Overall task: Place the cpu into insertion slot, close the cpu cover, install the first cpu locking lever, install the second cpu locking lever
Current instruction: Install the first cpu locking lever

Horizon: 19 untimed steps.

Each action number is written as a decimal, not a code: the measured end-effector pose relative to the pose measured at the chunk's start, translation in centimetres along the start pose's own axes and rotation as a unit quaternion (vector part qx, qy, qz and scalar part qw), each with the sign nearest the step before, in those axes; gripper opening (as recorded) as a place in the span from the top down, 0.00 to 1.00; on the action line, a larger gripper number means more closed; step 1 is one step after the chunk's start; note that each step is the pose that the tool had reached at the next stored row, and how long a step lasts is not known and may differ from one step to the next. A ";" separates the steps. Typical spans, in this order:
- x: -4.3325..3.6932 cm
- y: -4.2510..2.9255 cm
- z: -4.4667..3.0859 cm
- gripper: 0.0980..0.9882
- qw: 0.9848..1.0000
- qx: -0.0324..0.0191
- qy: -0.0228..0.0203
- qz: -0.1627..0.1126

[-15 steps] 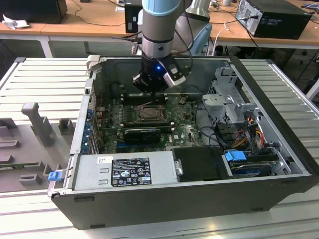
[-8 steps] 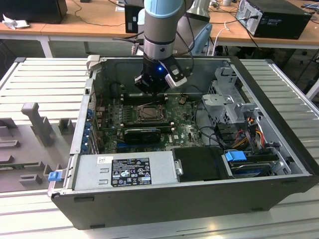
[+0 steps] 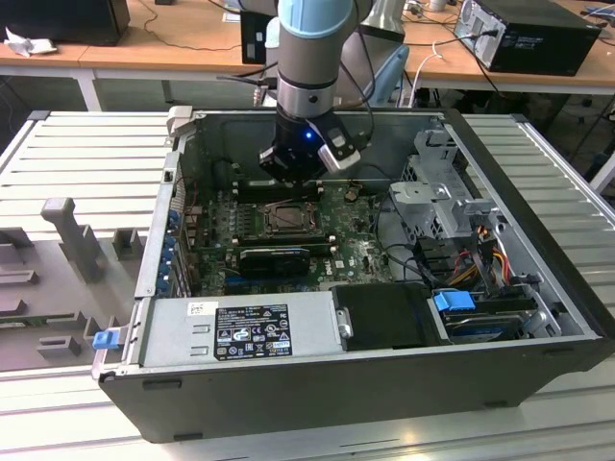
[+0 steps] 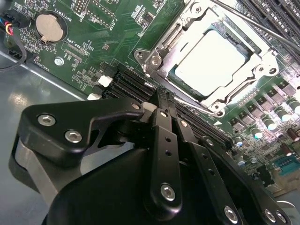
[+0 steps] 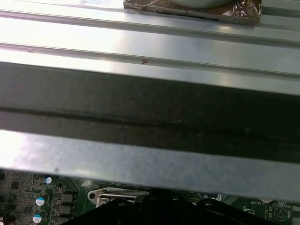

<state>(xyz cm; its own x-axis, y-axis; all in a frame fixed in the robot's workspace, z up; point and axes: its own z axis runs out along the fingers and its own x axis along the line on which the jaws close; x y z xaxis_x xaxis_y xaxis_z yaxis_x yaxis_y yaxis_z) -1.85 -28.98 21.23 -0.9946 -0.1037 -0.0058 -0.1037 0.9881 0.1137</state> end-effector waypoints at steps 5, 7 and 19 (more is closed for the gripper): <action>-0.08 -0.07 0.50 0.99 1.000 0.000 0.000 0.000; -0.10 -0.09 0.68 0.99 1.000 0.000 0.000 0.000; -0.17 -0.13 1.08 0.99 1.000 0.008 0.001 0.000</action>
<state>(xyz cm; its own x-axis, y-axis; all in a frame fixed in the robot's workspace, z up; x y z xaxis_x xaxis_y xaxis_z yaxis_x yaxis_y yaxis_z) -1.68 -28.97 20.14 -0.9946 -0.1038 -0.0042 -0.1037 0.9898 0.0977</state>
